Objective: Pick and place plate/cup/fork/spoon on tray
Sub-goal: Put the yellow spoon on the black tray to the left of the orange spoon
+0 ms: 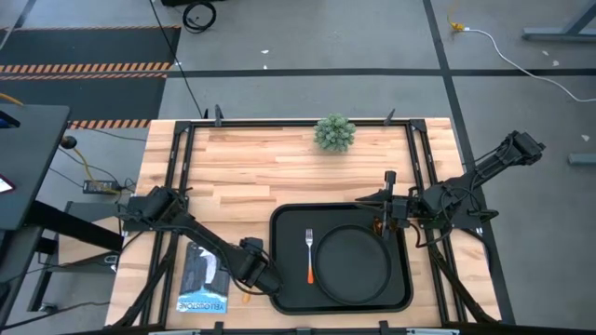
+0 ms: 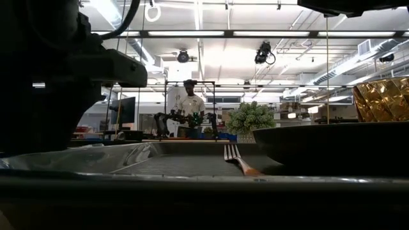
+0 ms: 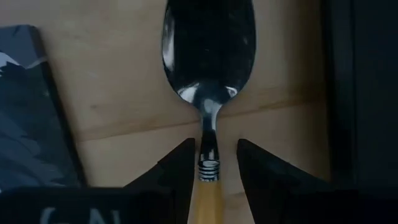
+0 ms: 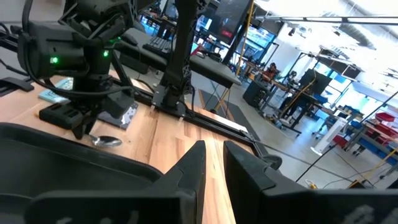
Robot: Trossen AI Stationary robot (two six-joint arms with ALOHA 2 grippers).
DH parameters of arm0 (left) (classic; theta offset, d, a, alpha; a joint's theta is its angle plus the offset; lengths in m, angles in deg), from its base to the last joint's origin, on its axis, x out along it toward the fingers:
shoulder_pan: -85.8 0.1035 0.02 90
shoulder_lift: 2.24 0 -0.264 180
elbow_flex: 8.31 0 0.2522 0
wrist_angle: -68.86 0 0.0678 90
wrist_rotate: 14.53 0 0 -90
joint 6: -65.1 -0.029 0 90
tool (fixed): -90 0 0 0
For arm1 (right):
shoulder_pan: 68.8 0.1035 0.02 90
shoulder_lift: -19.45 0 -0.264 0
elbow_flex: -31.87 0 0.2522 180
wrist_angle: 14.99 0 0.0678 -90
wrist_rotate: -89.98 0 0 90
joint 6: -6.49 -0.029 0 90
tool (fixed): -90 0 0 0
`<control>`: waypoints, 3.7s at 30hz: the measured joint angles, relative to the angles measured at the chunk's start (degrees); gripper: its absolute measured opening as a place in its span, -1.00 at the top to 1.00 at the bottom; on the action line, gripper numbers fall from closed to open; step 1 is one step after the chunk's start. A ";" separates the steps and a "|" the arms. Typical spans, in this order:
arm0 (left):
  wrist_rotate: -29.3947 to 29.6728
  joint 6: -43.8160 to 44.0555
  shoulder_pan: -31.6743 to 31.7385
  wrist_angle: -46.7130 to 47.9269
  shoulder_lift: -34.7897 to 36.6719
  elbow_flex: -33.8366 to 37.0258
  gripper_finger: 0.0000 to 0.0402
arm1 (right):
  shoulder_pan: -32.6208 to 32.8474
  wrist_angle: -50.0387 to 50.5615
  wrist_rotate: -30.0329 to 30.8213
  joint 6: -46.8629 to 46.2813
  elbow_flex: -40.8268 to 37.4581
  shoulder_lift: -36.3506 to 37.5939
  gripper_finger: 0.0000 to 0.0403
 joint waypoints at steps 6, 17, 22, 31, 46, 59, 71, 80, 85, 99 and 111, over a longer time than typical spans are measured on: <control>-0.80 -0.47 0.00 0.03 -0.04 -0.02 0.38 | 0.00 0.35 0.00 -0.09 0.00 -0.02 0.68; -1.47 -1.43 0.05 -0.21 -0.06 -0.02 0.73 | 0.00 0.44 0.01 -0.10 0.00 -0.02 0.68; -1.97 -1.76 0.70 -0.15 -0.06 -0.04 0.80 | 0.00 0.43 0.00 -0.10 0.00 -0.03 0.68; -1.76 -5.91 1.88 0.16 0.06 -0.02 0.78 | 0.02 0.45 0.00 -0.10 0.00 -0.02 0.68; 7.87 -6.98 2.94 14.33 1.51 -9.47 0.78 | 0.02 0.20 0.00 -0.10 0.00 -0.04 0.68; 23.20 -21.54 8.51 -3.70 -1.11 -12.50 0.77 | 0.02 0.43 -0.17 -0.36 0.00 -0.04 0.68; 17.73 -21.91 10.29 -7.63 -4.70 -12.50 0.77 | 0.02 1.12 -0.11 -0.54 0.00 -0.04 0.68; 15.18 -19.66 10.29 -7.45 -4.70 -12.50 0.77 | 0.02 0.88 -0.07 -0.52 -0.01 -0.04 0.68; 14.56 -19.68 10.62 -7.47 -4.70 -12.50 0.72 | 0.02 0.90 -0.13 -0.47 -0.02 -0.04 0.68; 12.52 -22.59 10.88 -6.27 -4.70 -12.50 0.49 | 0.02 1.29 -0.17 -0.03 -0.01 -0.04 0.68; 8.11 -48.92 9.58 -6.02 -4.70 -12.50 0.63 | 0.04 1.31 -0.37 -0.41 0.00 -0.04 0.68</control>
